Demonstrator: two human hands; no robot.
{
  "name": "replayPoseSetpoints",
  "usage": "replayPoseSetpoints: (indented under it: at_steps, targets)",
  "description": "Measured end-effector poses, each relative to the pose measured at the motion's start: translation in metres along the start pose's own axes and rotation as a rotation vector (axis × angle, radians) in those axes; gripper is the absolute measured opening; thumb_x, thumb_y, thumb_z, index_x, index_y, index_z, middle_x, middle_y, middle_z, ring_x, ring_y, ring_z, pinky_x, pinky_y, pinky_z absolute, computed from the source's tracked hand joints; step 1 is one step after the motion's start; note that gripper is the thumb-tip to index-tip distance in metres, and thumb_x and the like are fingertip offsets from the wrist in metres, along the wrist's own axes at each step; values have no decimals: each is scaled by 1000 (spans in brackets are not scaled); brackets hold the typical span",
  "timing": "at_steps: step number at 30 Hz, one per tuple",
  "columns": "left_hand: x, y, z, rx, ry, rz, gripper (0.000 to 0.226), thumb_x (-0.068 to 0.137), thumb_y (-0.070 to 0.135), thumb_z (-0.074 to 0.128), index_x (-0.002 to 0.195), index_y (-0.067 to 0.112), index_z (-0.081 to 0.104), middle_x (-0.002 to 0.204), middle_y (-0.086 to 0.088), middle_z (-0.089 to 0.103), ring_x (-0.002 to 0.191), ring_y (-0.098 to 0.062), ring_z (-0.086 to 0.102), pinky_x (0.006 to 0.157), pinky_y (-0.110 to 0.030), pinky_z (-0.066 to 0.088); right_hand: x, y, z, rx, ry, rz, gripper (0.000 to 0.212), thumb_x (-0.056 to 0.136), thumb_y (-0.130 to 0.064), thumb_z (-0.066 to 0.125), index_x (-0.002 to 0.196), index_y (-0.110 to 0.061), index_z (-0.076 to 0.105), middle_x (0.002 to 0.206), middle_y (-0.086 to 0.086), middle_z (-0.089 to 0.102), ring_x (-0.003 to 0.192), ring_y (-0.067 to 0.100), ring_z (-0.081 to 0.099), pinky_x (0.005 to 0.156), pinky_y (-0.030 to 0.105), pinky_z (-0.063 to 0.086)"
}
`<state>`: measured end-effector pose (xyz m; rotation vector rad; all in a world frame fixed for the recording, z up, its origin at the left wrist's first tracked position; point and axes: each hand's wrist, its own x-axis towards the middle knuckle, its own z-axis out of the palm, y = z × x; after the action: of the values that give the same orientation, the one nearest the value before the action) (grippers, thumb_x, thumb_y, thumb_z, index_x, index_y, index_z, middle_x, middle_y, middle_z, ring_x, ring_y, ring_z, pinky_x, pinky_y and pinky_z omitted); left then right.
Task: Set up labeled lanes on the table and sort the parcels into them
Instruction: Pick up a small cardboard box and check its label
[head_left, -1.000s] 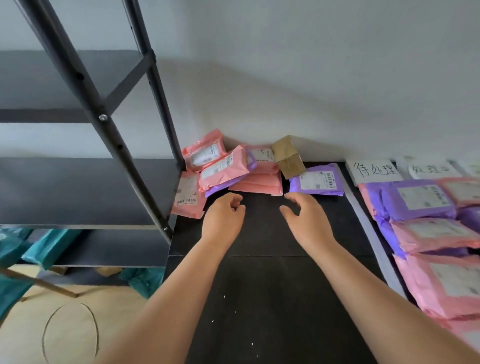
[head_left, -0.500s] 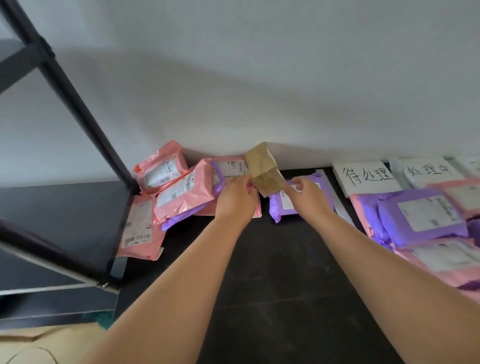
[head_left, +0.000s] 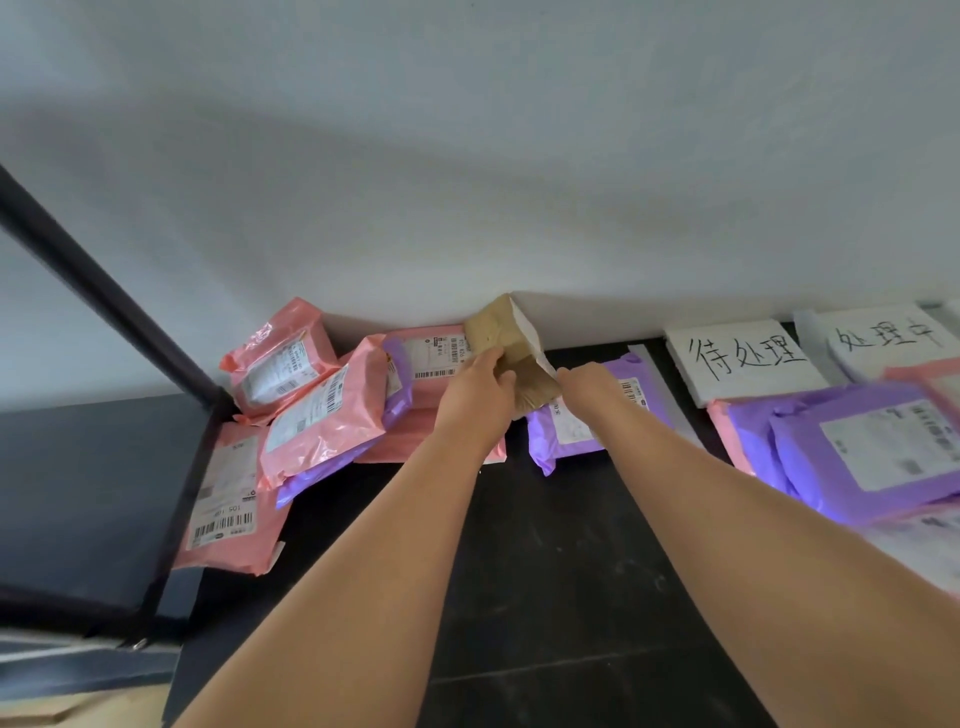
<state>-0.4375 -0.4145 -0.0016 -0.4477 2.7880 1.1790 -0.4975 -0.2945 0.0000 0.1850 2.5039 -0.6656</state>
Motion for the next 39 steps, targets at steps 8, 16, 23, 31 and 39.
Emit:
replayPoseSetpoints:
  at_steps: [8,16,23,31,39]
  targets:
    - [-43,17,-7,-247,112,-68,24,99,32,53,120,20,52,122,-2,58,96,-13,55,68,-22,38,-25,15,-9,313,142,3,23,97,-21,52,111,-6,63,78,6,52,65,17,46,55,27,32]
    - [-129,55,-36,-609,262,-179,34,94,41,60,117,17,54,106,7,62,84,1,57,59,-15,37,-134,35,-26,525,237,-238,16,95,-26,59,108,-16,58,90,-4,61,76,9,55,68,30,41]
    - [-234,70,-68,-838,251,-171,35,85,41,73,112,24,59,106,9,67,95,-3,61,68,-17,41,-257,63,-25,659,380,-381,16,91,-23,66,105,-25,60,95,-16,64,91,5,62,87,33,50]
    - [-335,42,-98,-848,186,-65,38,77,32,83,106,26,60,104,10,70,96,-6,67,78,-23,52,-373,87,18,703,456,-457,18,89,-27,71,101,-29,58,97,-17,69,91,-3,65,85,26,53]
    - [-379,38,-116,-605,200,40,46,74,25,85,108,26,55,105,14,63,95,-1,61,72,-18,48,-420,104,9,420,614,-546,31,87,-24,74,113,-29,59,114,-17,65,107,5,60,98,39,49]
